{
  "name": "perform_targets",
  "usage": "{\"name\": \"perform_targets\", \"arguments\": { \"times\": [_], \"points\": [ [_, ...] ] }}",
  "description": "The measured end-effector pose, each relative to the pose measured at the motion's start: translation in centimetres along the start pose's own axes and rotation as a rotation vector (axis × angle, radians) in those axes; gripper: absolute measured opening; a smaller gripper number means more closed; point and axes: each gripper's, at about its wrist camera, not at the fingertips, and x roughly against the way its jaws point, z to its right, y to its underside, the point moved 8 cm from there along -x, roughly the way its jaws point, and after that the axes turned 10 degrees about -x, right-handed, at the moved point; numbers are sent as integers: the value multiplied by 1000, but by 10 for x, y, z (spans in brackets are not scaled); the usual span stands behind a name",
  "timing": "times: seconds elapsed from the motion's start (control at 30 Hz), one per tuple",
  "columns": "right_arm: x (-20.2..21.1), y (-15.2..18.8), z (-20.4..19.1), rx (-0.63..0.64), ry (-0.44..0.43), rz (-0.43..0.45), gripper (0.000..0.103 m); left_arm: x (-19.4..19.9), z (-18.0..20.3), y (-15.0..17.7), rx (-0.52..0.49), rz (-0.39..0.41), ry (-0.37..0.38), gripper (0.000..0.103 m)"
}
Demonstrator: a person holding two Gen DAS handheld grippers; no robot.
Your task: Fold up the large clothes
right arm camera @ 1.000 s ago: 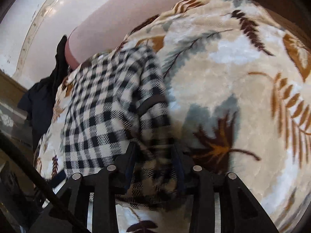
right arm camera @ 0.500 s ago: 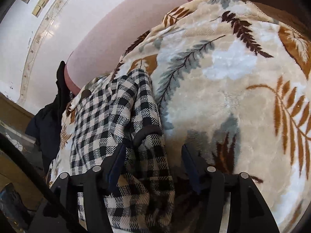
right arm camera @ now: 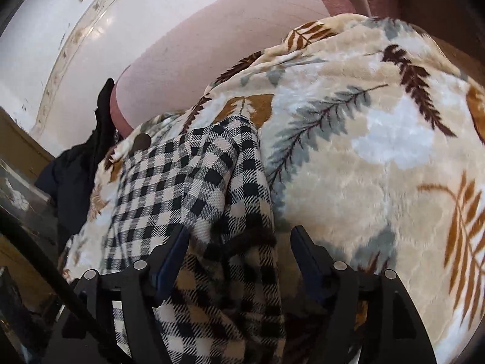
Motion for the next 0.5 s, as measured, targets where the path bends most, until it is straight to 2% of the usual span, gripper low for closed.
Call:
{"name": "perform_targets", "arguments": {
  "times": [0.23, 0.33, 0.4, 0.5],
  "points": [
    [-6, -12, 9, -53, -36, -4, 75, -8, 1, -1, 0, -13, -4, 64],
    [-5, -15, 11, -78, -58, 3, 80, -13, -1, -1, 19, -19, 13, 64],
    [-8, -15, 14, -94, -68, -6, 81, -17, -5, -2, 71, -19, 62, 64],
    [-19, -13, 20, -117, -77, -45, 81, -27, -16, -5, 207, -5, 209, 68]
  ]
}}
